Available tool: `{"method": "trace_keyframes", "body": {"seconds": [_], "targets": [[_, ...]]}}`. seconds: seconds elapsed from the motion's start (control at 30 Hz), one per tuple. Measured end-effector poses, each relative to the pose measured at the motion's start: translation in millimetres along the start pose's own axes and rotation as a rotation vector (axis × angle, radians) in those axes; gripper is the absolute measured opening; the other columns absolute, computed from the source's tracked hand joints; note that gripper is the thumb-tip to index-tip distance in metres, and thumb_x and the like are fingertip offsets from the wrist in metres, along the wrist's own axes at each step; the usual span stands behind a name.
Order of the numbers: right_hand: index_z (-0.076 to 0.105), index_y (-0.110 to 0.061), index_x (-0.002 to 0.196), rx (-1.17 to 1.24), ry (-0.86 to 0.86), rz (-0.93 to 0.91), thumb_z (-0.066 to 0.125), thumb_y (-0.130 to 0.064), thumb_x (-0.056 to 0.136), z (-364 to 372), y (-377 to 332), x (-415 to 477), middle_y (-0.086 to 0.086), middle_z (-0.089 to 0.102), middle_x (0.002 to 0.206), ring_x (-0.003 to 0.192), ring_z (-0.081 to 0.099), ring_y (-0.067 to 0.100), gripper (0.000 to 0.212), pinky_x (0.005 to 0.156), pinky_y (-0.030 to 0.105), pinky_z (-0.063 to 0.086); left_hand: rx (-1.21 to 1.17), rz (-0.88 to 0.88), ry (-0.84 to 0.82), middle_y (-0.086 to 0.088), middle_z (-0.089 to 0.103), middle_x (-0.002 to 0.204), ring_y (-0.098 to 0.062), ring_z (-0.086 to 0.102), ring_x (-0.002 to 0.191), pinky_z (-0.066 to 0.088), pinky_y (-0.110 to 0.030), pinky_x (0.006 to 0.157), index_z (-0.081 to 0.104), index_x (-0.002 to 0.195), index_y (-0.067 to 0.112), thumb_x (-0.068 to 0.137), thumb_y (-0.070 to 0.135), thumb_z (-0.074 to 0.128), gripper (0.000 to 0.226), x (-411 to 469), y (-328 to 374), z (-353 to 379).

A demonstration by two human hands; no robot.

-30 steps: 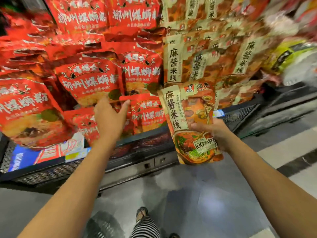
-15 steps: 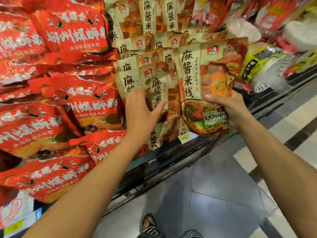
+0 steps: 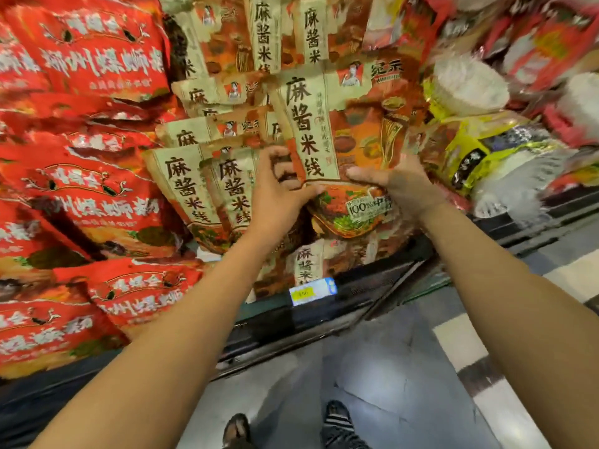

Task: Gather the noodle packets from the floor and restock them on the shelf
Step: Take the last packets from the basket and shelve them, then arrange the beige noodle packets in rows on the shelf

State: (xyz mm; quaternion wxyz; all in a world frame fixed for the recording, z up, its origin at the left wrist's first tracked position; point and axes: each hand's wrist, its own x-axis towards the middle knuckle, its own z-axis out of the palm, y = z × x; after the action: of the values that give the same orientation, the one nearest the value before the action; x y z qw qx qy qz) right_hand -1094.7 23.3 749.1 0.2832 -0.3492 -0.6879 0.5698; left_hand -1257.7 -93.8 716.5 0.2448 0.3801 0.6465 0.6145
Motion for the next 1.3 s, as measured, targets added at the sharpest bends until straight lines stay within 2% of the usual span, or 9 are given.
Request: {"method": "trace_keyframes", "body": {"seconds": [0.07,0.17,0.3,0.43,0.57,0.83,1.07,1.2,1.3], "targets": [[0.059,0.001,0.123,-0.136,-0.064,-0.002,0.079,-0.019,0.081,-12,-3,14,-0.006,0.064,0.088,0.090,0.070,0.023,0.051,0.062,0.008,0.051,-0.002,0.027,0.104,0.010,0.054,0.075,0.006,0.056,0.056,0.046,-0.015,0.060,0.037,0.113,0.011,0.072,-0.007,0.081,0.063,7,-3,10],[0.060,-0.014,0.093,-0.233,-0.068,-0.011,0.089,-0.059,0.051,-22,3,29,-0.009,0.060,0.086,0.098,0.065,0.030,0.067,0.082,0.021,0.053,0.131,0.088,0.223,0.015,0.055,0.078,0.005,0.057,0.060,0.048,-0.020,0.062,0.039,0.119,0.017,0.069,0.005,0.087,0.070,10,-12,21],[0.057,-0.011,0.099,-0.435,-0.010,0.097,0.090,-0.027,0.067,-29,45,39,-0.006,0.061,0.089,0.090,0.063,0.018,0.049,0.077,0.027,0.048,0.344,0.061,0.170,0.008,0.065,0.091,-0.008,0.066,0.079,0.057,-0.032,0.074,0.047,0.111,0.020,0.075,0.021,0.086,0.054,0,-32,28],[0.052,0.002,0.127,-0.442,-0.016,0.208,0.090,-0.038,0.064,-30,80,36,0.013,0.062,0.123,0.116,0.058,0.032,0.084,0.096,0.042,0.050,0.418,0.014,0.190,0.002,0.066,0.095,-0.017,0.066,0.086,0.058,-0.041,0.081,0.055,0.103,0.016,0.081,0.022,0.081,0.035,-3,-42,36],[0.043,-0.004,0.090,-0.368,0.007,0.261,0.085,-0.024,0.074,-39,82,40,0.002,0.044,0.080,0.071,0.045,0.016,0.050,0.056,0.023,0.042,0.471,0.061,0.259,0.002,0.071,0.088,-0.012,0.068,0.080,0.058,-0.036,0.078,0.066,0.100,0.009,0.083,0.019,0.079,0.024,2,-34,42],[0.030,-0.019,0.061,-0.303,0.040,0.149,0.085,-0.015,0.074,-39,97,34,-0.004,0.035,0.055,0.045,0.034,0.007,0.057,0.043,0.012,0.032,0.507,0.148,0.345,-0.004,0.071,0.078,-0.017,0.069,0.073,0.059,-0.041,0.068,0.064,0.081,0.004,0.081,0.016,0.080,0.020,-14,-41,46],[0.051,-0.015,0.075,-0.277,0.024,0.182,0.090,-0.030,0.067,-35,101,29,-0.002,0.059,0.074,0.067,0.054,0.013,0.043,0.063,0.030,0.047,0.514,0.068,0.341,0.011,0.063,0.071,-0.001,0.063,0.066,0.056,-0.022,0.065,0.061,0.084,0.008,0.082,0.022,0.081,0.024,-21,-35,44],[0.060,-0.015,0.099,-0.326,0.064,0.155,0.086,-0.069,0.042,-33,112,27,-0.002,0.070,0.093,0.087,0.067,0.018,0.083,0.080,0.040,0.057,0.551,0.025,0.333,0.010,0.064,0.072,0.003,0.059,0.065,0.047,-0.007,0.060,0.060,0.085,0.015,0.083,0.027,0.080,0.023,-28,-30,42],[0.049,-0.013,0.091,-0.375,0.113,0.180,0.089,-0.042,0.065,-31,94,9,-0.003,0.047,0.076,0.070,0.046,0.015,0.055,0.063,0.034,0.044,0.568,0.007,0.356,0.010,0.063,0.074,0.008,0.057,0.067,0.046,-0.005,0.061,0.065,0.092,0.011,0.083,0.030,0.079,0.025,-36,-27,43]]}}
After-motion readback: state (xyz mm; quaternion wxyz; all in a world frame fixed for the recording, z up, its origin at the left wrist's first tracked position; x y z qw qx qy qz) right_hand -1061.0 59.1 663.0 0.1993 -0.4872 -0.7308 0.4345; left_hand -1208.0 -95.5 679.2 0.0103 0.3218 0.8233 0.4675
